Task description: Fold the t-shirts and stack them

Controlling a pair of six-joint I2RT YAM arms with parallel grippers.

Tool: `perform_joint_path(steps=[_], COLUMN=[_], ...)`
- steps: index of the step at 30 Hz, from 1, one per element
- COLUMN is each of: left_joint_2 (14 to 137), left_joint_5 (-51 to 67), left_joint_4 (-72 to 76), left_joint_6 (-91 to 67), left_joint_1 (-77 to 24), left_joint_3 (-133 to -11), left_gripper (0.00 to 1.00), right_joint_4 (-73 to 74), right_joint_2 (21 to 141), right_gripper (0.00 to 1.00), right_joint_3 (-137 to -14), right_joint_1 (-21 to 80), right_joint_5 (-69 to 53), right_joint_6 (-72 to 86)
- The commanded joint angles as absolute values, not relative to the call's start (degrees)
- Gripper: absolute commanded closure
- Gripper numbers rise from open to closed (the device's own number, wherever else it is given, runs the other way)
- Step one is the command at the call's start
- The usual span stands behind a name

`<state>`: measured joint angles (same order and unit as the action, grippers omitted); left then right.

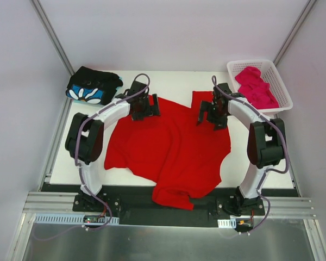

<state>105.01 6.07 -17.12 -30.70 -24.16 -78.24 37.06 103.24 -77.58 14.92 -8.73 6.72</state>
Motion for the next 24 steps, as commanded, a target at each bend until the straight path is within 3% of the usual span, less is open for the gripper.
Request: perform_joint_path(steps=[1,12,24], left_joint_2=[112.05,118.74,122.61], left_joint_5=[12.90,18.19,19.34], left_joint_4=[-13.62,-13.62,-14.06], left_joint_6=[-29.35,-29.97,-29.44], left_joint_1=[-20.66,-12.83,-10.99], left_joint_3=[-84.72,-90.26,-93.34], left_gripper=[0.01,0.01,0.01], right_joint_4=[36.21,38.05,45.60], right_joint_2=[108.43,118.64,129.89], right_gripper=[0.04,0.04,0.04], right_joint_3=[-82.70,-89.38,-106.31], right_joint_1=[11.43,3.17,2.90], right_joint_5=[-15.72,-23.11,-24.08], right_joint_6=[5.27,5.01,5.36])
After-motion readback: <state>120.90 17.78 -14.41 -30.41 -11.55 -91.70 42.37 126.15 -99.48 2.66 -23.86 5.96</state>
